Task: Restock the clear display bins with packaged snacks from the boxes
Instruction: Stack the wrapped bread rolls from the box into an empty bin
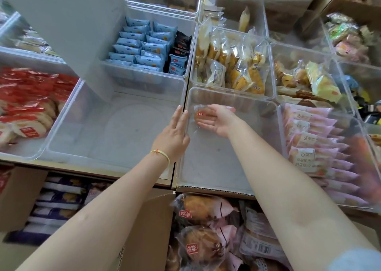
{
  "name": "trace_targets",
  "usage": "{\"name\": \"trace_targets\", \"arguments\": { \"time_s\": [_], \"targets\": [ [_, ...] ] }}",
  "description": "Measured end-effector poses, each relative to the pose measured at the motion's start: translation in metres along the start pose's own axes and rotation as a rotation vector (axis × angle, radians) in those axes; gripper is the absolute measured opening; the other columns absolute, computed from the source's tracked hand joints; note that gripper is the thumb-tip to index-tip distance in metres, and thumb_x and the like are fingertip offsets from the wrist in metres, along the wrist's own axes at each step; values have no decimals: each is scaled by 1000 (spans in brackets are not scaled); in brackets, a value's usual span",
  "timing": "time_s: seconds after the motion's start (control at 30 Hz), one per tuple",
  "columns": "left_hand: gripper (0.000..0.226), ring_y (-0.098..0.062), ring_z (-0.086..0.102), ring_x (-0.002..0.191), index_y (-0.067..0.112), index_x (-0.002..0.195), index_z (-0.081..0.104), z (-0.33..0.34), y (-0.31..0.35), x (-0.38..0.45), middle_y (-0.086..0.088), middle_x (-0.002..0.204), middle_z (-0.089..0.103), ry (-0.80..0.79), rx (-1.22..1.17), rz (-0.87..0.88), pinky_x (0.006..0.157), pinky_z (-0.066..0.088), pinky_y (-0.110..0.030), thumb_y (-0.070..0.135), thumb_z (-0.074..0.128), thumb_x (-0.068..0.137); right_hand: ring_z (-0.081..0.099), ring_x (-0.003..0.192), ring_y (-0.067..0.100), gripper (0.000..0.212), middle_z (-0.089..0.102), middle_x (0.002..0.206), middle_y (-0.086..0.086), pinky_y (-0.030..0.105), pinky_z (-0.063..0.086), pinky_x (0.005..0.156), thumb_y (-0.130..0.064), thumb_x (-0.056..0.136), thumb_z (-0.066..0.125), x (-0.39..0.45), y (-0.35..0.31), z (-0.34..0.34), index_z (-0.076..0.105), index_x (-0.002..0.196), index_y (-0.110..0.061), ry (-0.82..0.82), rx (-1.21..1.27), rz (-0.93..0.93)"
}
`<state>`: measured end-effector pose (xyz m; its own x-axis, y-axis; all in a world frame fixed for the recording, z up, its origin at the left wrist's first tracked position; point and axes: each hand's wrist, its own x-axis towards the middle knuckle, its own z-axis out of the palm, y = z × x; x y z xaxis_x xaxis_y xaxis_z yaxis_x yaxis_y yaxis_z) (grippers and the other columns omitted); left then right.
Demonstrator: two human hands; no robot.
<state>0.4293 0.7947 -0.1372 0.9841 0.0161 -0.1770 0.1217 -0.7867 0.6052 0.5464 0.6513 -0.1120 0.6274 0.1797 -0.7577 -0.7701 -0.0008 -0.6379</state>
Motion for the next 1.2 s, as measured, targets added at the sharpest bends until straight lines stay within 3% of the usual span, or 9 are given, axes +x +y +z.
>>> {"name": "trace_targets", "arguments": {
  "time_s": [0.17, 0.27, 0.47, 0.57, 0.7, 0.8, 0.97, 1.03, 1.2],
  "targets": [
    [70, -22, 48, 129, 28, 158, 4, 3, -4, 3, 17, 161, -18, -2, 16, -21, 88, 50, -40, 23, 40, 97, 54, 130, 27, 30, 57, 141, 11, 31, 50, 84, -18, 103, 47, -1, -2, 16, 60, 130, -21, -4, -327, -112],
    [70, -23, 47, 130, 29, 158, 4, 5, -5, 4, 17, 162, -18, 2, 25, -24, 89, 49, -40, 23, 40, 97, 53, 132, 32, 31, 56, 142, 14, 39, 49, 104, -12, 102, 48, -3, -2, 16, 61, 130, -14, 30, -379, -124],
    [71, -25, 50, 126, 29, 157, 2, 0, 1, 4, 16, 161, -19, -37, 60, -65, 89, 48, -40, 22, 39, 97, 73, 96, 26, 28, 72, 114, 19, 31, 59, 72, -7, 95, 47, -34, -7, 3, 73, 105, -8, 83, -454, -216],
    [66, -25, 40, 138, 23, 158, 10, -12, 17, -1, 10, 163, -17, -105, -52, -126, 106, 39, -40, 23, 43, 100, 73, 89, 34, 35, 71, 106, 25, 37, 62, 78, 4, 96, 35, -92, -11, 8, 67, 111, 4, -1, -446, -328],
    [43, -25, 30, 143, 17, 141, 49, -42, 41, -42, -11, 161, 20, -39, -183, -182, 114, 27, -31, 27, 49, 100, 74, 82, 36, 32, 73, 94, 23, 38, 62, 76, 4, 101, 36, -199, 13, 8, 67, 107, 4, -138, -495, -451],
    [25, -24, 56, 114, 17, 108, 71, -62, 48, -96, -5, 113, 65, 216, -339, -189, 93, 41, -30, 20, 51, 93, 73, 81, 38, 29, 74, 90, 22, 38, 62, 72, 4, 102, 39, -263, 52, -8, 68, 103, 4, -197, -504, -435],
    [23, -20, 63, 60, 19, 80, 68, -72, 74, -170, -3, 71, 67, 288, -670, -149, 57, 51, -33, 13, 49, 92, 72, 78, 25, 20, 74, 86, 2, 44, 57, 81, -16, 99, 49, -273, 131, -41, 68, 94, -17, 197, -779, -339],
    [23, -16, 61, 56, 18, 84, 68, -68, 83, -185, -4, 70, 67, 222, -662, -111, 56, 52, -35, 10, 50, 95, 65, 92, 19, 16, 66, 95, -5, 31, 47, 80, -28, 97, 55, -265, 154, -48, 62, 109, -20, 377, -907, -322],
    [19, -23, 68, 64, 16, 92, 70, -62, 89, -201, -5, 77, 71, 59, -582, -63, 68, 59, -45, 13, 52, 97, 58, 117, 21, 38, 62, 126, -1, 31, 47, 92, -36, 100, 54, -246, 183, -43, 58, 135, -22, 375, -977, -489]
  ]
}}
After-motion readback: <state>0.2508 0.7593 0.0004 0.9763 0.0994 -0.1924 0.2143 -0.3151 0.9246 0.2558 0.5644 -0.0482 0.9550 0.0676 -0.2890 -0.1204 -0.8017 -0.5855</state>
